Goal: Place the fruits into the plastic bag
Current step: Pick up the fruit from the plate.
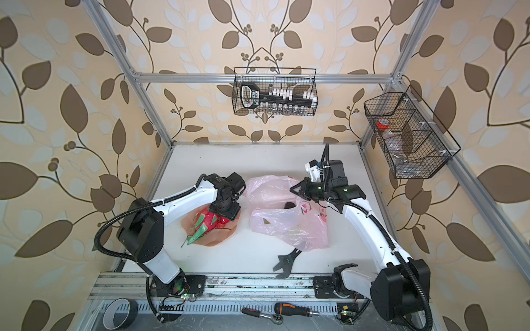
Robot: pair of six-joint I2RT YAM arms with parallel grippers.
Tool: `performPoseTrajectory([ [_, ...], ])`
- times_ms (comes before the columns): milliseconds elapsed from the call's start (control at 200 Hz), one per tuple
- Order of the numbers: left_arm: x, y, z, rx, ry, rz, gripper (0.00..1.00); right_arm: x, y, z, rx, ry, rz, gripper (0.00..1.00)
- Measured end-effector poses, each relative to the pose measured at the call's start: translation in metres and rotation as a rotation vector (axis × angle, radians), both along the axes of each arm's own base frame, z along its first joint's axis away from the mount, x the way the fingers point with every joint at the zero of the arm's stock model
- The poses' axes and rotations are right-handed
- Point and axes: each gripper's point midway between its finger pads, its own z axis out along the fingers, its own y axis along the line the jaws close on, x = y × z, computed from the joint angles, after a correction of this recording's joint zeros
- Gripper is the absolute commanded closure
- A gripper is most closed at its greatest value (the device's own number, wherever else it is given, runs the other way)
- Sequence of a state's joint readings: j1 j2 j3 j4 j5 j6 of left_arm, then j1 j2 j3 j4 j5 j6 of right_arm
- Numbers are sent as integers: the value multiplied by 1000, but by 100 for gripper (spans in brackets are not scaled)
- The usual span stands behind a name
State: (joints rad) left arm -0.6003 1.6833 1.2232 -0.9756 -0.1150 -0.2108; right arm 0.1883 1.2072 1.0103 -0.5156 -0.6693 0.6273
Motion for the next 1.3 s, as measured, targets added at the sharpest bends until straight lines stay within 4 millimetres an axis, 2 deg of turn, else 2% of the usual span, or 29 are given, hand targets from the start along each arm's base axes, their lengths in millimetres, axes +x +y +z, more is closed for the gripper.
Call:
performPoseTrajectory([
  [315, 5, -5, -11, -26, 15, 10, 34, 0, 0, 0, 0, 0, -1, 100],
  [895, 1, -3, -19, -22, 30, 13, 50, 2, 0, 5, 2, -8, -1, 100],
  [1090, -1, -5, -15, -40, 28, 17, 54, 3, 0, 5, 1, -6, -1, 100],
  [1299, -3, -6, 4, -78, -2, 25, 57, 4, 0, 6, 1, -8, -1, 100],
])
